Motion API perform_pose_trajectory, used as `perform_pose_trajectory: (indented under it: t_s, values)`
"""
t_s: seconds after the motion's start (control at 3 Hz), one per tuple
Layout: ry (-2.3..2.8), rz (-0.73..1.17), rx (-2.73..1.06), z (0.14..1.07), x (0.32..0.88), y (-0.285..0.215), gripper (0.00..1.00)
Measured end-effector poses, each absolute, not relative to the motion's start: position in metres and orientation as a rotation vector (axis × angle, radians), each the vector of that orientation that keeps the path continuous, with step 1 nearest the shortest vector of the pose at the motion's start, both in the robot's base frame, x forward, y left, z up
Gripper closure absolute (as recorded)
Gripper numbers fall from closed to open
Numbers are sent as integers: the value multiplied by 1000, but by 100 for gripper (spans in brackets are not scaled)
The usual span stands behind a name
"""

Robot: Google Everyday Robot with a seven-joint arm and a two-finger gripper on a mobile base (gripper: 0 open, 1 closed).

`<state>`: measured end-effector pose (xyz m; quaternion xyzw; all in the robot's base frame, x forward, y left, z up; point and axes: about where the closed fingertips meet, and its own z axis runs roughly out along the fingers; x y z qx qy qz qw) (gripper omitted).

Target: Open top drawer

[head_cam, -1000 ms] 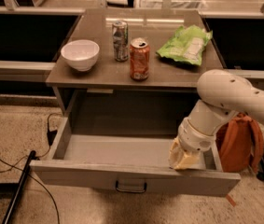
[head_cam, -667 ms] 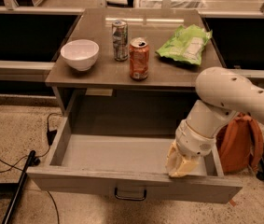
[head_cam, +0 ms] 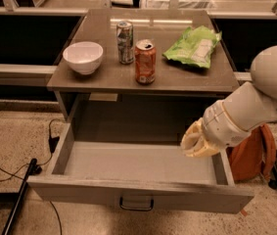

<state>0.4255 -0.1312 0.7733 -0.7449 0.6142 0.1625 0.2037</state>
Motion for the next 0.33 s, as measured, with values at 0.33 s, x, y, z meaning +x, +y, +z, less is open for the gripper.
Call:
perform_pose_trajectory:
  t_s: [0.33]
  values:
    - [1706,433,-2055,776,429,-133,59]
